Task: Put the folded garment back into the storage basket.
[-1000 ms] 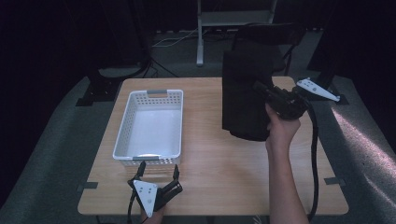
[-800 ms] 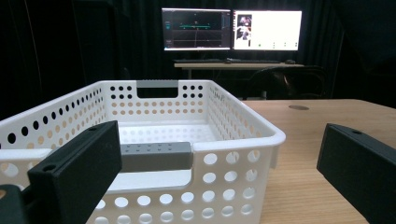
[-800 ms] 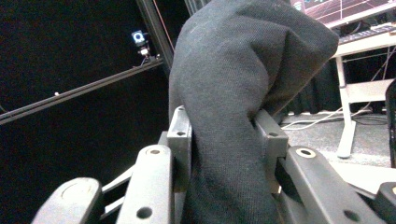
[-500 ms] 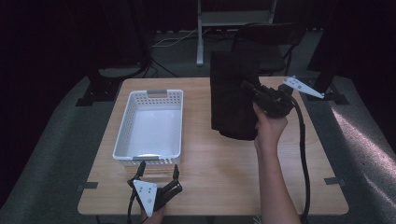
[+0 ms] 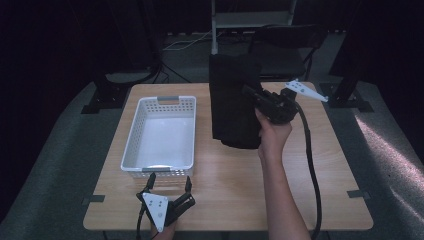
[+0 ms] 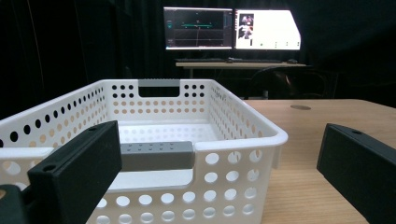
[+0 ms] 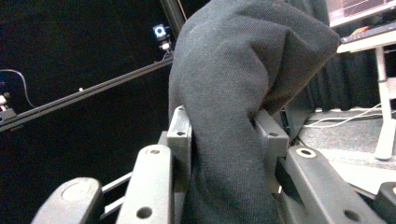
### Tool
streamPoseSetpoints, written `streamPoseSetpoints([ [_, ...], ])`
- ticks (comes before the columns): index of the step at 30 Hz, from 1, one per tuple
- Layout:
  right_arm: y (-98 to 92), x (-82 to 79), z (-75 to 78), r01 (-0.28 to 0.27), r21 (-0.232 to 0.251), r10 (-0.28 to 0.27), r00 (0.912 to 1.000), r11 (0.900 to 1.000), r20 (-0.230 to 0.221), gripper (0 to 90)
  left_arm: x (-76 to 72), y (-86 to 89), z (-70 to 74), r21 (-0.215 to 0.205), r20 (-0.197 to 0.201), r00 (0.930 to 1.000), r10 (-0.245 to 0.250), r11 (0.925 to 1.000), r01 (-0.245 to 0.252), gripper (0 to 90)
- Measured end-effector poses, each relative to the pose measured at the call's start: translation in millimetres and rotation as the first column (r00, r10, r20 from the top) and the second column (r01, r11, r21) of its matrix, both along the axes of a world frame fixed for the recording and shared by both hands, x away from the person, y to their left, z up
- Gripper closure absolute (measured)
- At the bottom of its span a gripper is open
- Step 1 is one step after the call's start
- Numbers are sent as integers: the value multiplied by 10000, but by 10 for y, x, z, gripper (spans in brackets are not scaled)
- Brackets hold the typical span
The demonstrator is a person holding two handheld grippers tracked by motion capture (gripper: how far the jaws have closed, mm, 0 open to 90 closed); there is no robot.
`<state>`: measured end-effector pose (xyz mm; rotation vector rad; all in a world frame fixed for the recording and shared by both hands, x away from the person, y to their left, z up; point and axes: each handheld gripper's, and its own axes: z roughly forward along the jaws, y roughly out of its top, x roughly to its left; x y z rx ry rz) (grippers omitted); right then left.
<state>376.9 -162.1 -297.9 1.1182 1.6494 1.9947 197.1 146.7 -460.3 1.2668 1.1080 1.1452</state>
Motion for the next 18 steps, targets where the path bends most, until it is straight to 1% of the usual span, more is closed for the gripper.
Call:
streamPoseSetpoints([
  [6, 198, 76, -36, -239, -175, 238, 9997, 9996, -53, 660, 2, 5, 1, -9, -40, 10000, -75, 10000, 75, 8],
  [10, 270, 109, -55, -336, -136, 335, 9994, 9993, -115, 660, -1, 3, 0, 1, -8, 10000, -58, 10000, 58, 8],
  [11, 323, 130, -63, -387, -50, 386, 9992, 9992, -124, 660, -2, 1, 0, 18, 9, 10000, -44, 10000, 44, 8],
  [18, 435, 162, -52, -523, -92, 522, 9985, 9986, -138, 660, -1, 4, 1, -2, -24, 10000, -78, 10000, 78, 8],
])
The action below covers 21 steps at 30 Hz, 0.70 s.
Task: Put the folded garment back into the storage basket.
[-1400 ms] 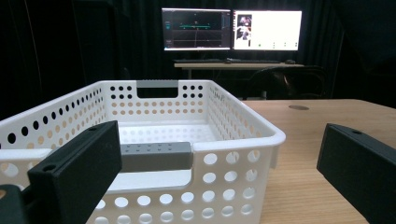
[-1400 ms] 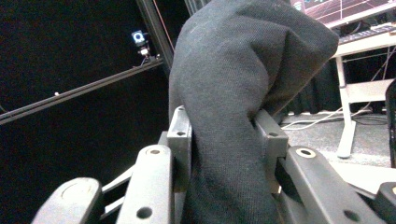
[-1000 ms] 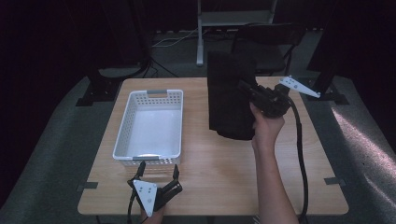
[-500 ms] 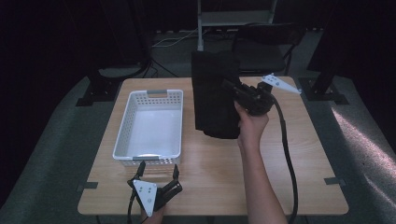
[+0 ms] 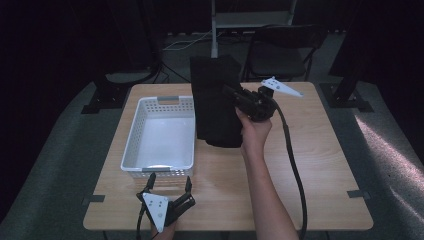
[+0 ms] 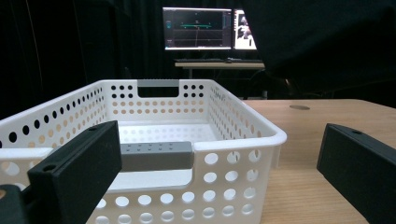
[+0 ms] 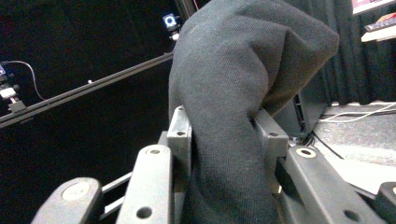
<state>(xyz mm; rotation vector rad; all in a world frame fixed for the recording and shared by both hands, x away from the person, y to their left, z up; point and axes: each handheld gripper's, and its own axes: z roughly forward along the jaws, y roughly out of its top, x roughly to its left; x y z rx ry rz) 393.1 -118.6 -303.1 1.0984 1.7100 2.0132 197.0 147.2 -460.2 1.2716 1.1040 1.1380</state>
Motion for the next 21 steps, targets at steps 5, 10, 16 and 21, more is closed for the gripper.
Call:
streamPoseSetpoints([
  [5, 153, 40, 1, -184, 174, 185, 9998, 9997, -50, 660, 3, 2, 2, -32, -50, 10000, -44, 10000, 44, 8],
  [10, 305, 78, 0, -421, 224, 423, 9991, 9989, -97, 660, 5, 4, 1, -55, -37, 10000, -63, 10000, 63, 8],
  [16, 453, 122, -28, -574, 531, 588, 9979, 9969, -261, 660, 2, 5, 2, -31, -47, 9999, -109, 9999, 109, 8],
  [21, 598, 137, -9, -665, 230, 672, 9974, 9975, -270, 660, 4, 6, 2, -48, -54, 9999, -121, 9999, 121, 8],
])
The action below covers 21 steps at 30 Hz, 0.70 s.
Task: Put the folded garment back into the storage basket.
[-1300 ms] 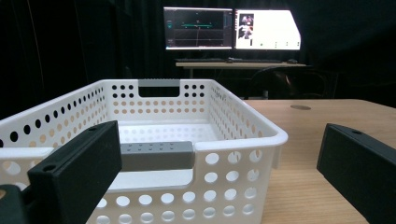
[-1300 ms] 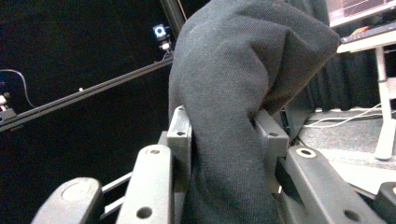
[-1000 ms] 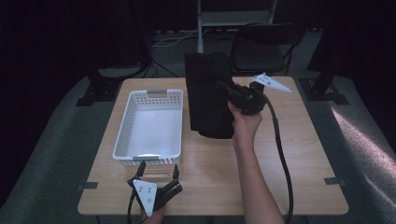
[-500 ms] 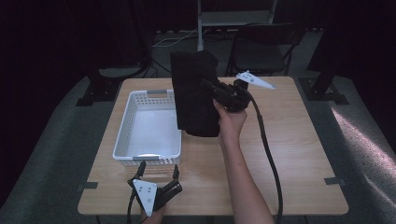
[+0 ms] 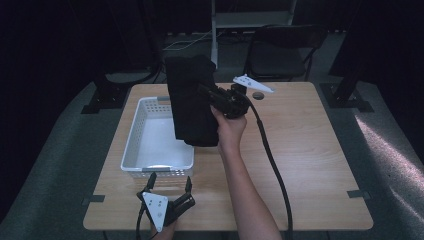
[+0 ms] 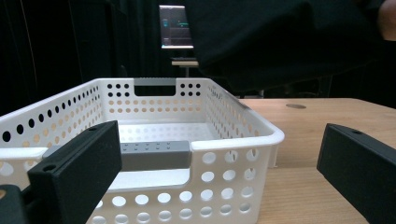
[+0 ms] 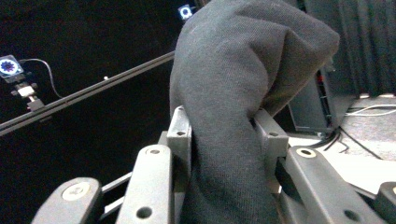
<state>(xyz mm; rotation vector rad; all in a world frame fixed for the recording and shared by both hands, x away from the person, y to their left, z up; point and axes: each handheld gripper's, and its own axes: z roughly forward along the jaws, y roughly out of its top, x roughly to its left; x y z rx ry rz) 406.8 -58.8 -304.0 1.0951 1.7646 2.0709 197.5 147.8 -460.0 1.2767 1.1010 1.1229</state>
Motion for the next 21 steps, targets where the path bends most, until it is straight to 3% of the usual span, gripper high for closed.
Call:
streamPoseSetpoints([
  [21, 446, 59, 52, -737, 272, 741, 9972, 9969, -139, 660, 4, 4, 2, -62, -33, 10000, -30, 10000, 30, 8],
])
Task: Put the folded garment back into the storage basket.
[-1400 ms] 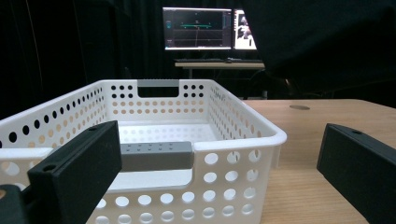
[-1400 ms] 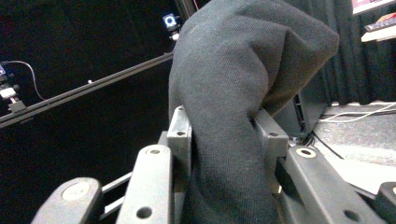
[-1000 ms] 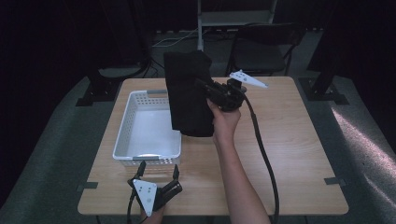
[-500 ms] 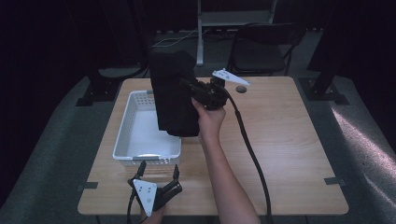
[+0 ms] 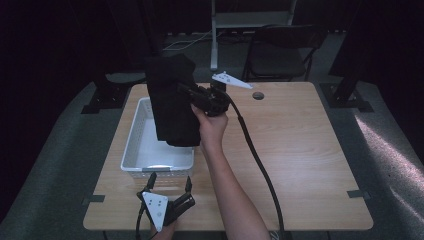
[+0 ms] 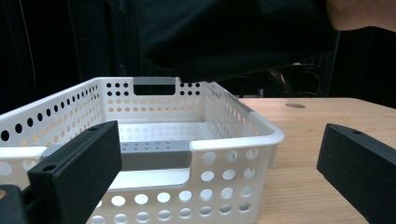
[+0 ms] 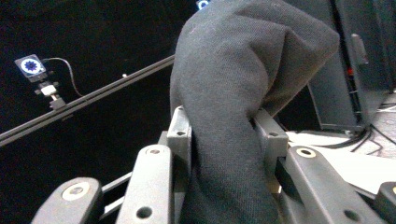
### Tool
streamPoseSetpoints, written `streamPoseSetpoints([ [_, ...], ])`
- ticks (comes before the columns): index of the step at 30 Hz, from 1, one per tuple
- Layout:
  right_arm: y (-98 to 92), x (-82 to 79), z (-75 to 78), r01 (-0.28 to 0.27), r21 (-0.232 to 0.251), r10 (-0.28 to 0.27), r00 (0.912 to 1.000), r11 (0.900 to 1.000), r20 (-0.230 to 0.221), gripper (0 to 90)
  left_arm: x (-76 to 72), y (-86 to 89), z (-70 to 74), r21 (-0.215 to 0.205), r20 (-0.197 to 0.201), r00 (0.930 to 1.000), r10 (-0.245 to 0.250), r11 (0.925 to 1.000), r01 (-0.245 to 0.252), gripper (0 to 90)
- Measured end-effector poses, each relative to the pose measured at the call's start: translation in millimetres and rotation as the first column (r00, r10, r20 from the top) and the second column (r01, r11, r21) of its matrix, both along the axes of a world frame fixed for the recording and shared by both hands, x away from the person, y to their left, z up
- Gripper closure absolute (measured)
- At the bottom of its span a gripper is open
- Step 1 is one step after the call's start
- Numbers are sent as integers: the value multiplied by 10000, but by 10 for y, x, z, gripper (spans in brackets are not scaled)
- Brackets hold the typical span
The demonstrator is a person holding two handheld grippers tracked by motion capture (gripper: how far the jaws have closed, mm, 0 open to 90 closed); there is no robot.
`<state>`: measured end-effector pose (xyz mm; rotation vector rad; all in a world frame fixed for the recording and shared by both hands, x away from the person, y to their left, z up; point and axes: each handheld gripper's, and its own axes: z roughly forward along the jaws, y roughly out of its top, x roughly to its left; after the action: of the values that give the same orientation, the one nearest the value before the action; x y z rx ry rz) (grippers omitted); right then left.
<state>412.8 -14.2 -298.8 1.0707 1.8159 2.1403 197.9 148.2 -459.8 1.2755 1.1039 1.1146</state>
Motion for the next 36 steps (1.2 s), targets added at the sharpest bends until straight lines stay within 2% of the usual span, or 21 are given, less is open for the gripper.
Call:
streamPoseSetpoints([
  [7, 160, 25, -8, -173, 172, 176, 9997, 9997, -160, 660, -4, -5, -1, 42, 24, 10000, 4, 10000, -4, 8],
  [13, 338, 38, -23, -356, -82, 354, 9991, 9993, -233, 660, -2, -4, -1, 29, 6, 10000, 1, 10000, -1, 8],
  [20, 544, 18, -30, -607, 76, 609, 9976, 9981, -322, 660, 0, 1, 0, -14, 5, 10000, -46, 10000, 46, 8],
  [28, 590, 13, -65, -613, -37, 610, 9970, 9981, -473, 660, 0, 0, 1, 28, -10, 10000, -10, 10000, 10, 8],
  [36, 589, 37, -178, -593, 142, 603, 9947, 9981, -830, 660, -3, 2, -1, 33, 11, 10000, -81, 10000, 81, 8],
])
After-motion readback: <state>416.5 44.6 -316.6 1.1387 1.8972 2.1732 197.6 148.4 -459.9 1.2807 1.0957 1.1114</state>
